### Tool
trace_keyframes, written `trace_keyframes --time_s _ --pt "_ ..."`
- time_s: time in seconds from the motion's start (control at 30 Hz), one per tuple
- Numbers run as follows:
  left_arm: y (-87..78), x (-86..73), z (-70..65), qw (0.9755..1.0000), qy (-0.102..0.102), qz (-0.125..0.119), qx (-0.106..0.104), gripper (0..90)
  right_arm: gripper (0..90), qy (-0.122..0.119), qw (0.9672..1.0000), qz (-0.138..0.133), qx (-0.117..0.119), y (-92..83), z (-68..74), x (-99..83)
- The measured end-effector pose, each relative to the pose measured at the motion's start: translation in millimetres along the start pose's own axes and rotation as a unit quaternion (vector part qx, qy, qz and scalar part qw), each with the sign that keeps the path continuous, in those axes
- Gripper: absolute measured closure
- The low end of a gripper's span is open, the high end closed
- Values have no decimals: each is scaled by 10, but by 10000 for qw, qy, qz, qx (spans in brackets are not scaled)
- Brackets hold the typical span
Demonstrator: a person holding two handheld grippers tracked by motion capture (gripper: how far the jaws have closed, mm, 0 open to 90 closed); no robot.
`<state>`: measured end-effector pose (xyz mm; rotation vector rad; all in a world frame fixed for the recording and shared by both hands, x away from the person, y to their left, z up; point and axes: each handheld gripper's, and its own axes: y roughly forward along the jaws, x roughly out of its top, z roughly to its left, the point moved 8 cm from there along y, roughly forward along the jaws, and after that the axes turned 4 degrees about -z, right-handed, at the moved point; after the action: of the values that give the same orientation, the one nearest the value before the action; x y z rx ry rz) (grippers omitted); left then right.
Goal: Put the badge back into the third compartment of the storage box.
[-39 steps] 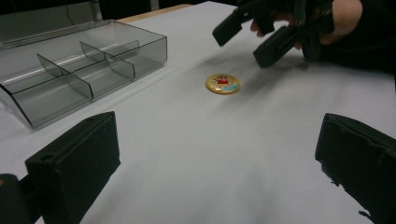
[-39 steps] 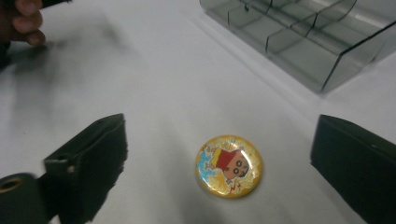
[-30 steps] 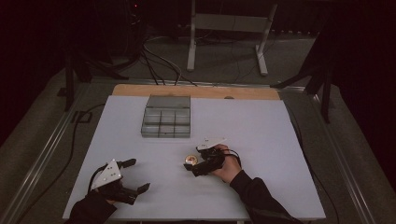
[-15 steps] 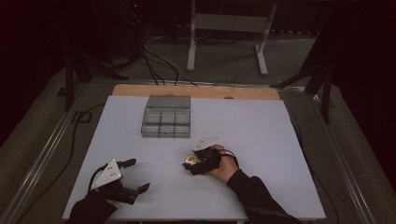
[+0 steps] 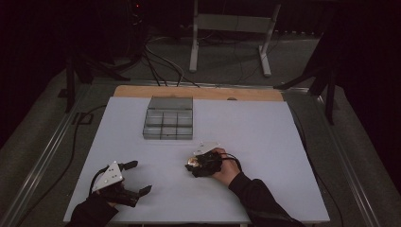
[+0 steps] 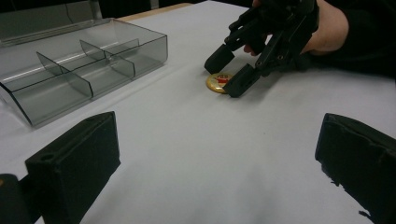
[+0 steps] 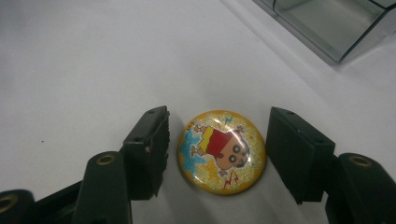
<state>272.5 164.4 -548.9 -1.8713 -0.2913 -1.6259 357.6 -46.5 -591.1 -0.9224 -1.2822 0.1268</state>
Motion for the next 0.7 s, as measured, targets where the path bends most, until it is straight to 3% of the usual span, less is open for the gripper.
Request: trace_keyframes --time_s 0.2,0.57,0.7 --pt "2 -3 2 10000 -2 8 2 3 464 29 10000 66 -25 -3 8 10" --pt "4 -3 -1 10000 6 13 4 3 470 87 9997 183 -138 -5 24 30" --pt "2 0 4 10000 -18 -7 7 3 470 71 9997 201 -78 -33 55 54"
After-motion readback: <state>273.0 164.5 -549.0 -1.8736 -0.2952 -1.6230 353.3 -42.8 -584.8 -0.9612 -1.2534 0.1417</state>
